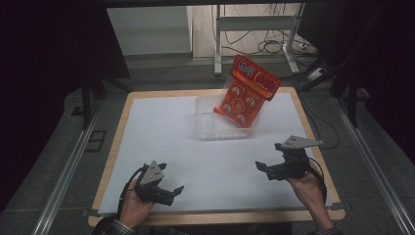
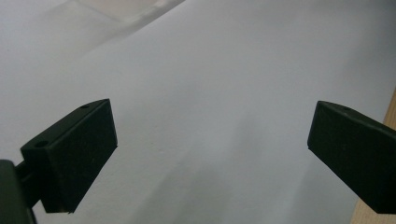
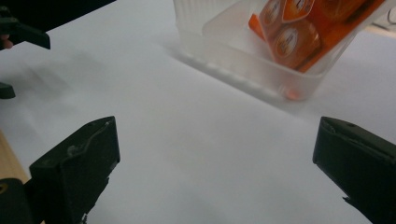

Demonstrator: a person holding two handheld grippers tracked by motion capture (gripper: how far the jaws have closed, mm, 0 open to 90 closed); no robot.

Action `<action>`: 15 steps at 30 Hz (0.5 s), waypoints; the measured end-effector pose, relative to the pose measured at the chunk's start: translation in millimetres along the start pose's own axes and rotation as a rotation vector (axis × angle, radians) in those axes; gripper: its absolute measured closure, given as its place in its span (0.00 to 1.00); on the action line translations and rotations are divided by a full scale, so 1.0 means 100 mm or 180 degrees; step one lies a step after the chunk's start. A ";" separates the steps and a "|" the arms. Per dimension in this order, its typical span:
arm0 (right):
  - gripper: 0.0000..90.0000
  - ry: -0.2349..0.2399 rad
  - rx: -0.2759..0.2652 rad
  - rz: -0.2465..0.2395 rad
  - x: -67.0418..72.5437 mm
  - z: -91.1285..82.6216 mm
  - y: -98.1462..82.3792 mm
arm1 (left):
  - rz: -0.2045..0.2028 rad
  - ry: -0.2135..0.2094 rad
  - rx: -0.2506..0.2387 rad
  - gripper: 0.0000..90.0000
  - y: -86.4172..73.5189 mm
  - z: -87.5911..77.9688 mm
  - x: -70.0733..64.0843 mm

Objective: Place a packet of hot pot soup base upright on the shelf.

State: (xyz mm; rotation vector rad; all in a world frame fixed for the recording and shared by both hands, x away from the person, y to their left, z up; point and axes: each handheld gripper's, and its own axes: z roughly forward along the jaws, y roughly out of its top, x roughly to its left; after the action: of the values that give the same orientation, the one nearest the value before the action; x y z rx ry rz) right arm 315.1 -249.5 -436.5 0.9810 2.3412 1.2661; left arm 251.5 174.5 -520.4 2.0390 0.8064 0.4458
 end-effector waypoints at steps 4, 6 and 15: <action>0.02 0.0034 0.0036 0.0055 0.02 0.00 -0.10 | -0.0005 -0.0026 -0.0020 0.02 0.00 0.00 0.00; 0.02 0.0037 0.0050 0.0050 0.03 -0.01 -0.15 | -0.0007 -0.0034 -0.0034 0.02 0.00 0.00 0.01; 0.02 0.0035 0.0067 0.0028 0.06 -0.01 -0.33 | 0.0014 0.0000 -0.0036 0.01 0.00 0.00 0.00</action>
State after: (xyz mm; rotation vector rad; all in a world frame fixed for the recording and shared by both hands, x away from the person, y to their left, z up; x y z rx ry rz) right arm 296.5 -258.4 -462.6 0.9944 2.3656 1.2555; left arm 251.4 174.7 -520.7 2.0307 0.7978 0.4519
